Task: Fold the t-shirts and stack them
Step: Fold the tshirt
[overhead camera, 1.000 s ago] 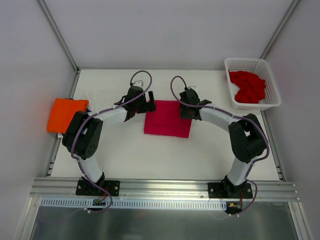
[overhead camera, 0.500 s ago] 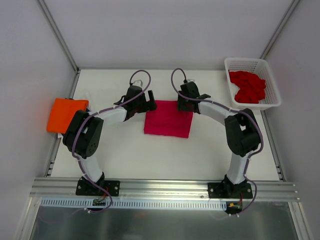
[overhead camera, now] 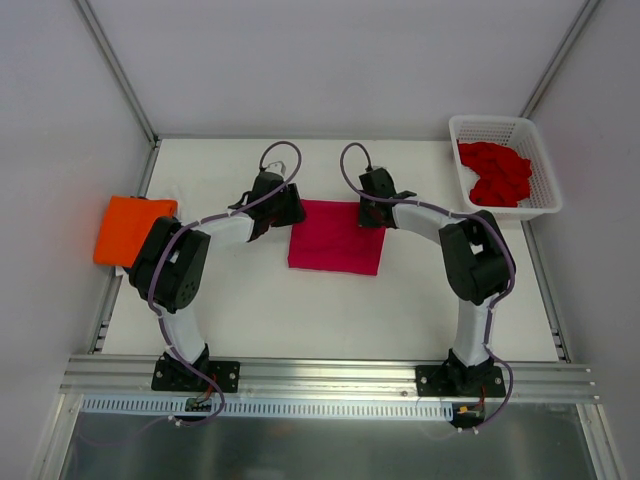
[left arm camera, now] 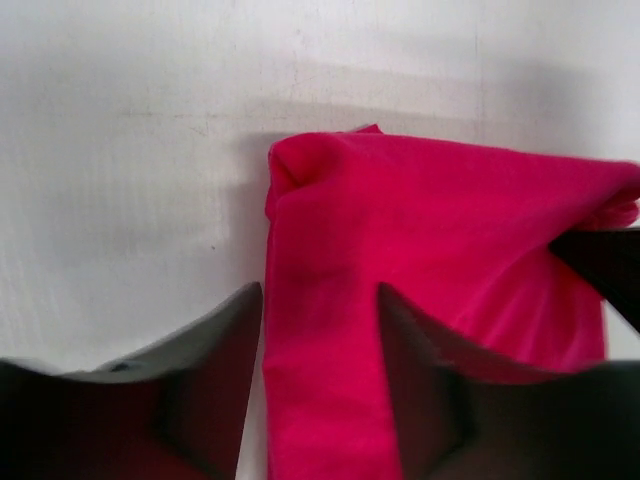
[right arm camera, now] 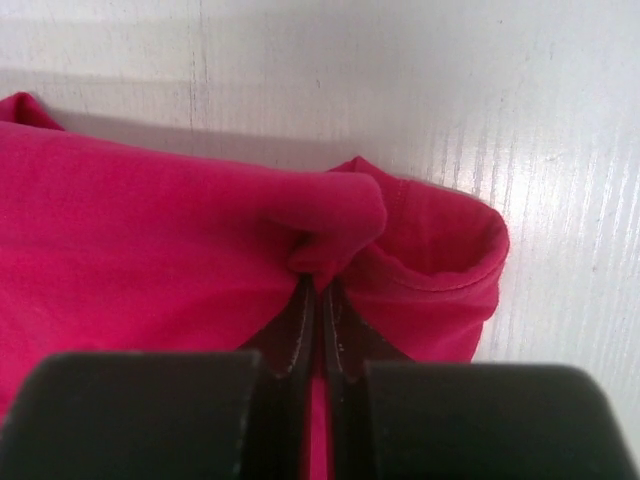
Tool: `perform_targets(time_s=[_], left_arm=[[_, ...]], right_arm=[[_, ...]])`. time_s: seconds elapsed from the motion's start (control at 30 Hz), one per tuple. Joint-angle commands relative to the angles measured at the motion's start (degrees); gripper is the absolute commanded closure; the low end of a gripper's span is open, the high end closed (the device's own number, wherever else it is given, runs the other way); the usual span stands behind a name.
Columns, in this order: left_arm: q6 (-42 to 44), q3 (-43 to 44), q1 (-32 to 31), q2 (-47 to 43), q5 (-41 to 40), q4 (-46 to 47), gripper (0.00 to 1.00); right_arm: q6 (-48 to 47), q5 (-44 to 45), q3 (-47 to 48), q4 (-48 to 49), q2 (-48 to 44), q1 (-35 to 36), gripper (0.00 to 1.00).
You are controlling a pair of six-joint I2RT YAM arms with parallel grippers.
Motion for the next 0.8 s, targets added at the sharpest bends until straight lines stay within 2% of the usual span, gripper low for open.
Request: perform_targets(time_s=[0.0,0.1,0.5,0.77], left_arm=[[-0.2,0.2,0.6,0.3,1.3,2.2,0.78],[-0.4,0.5,0.6,0.6,1.9,2.1,1.0],[-1.0,1.8,0.7,0.8,4.4,2.0,1.0],[-1.9,1.9,0.7,2.2,6.0,2.7,1.0]], right_arm=[[0.3,0.6,-0.8,1.4,-0.6,0.0,0.99],[0.1,1.6,-2.0,1.9,-2.3,0.0,1.0],[-1.4,5.4,-6.6,-0.8,-15.7,0.6,1.0],[-1.9,6.4,-7.2,-3.0,-17.8,1.5,0.99]])
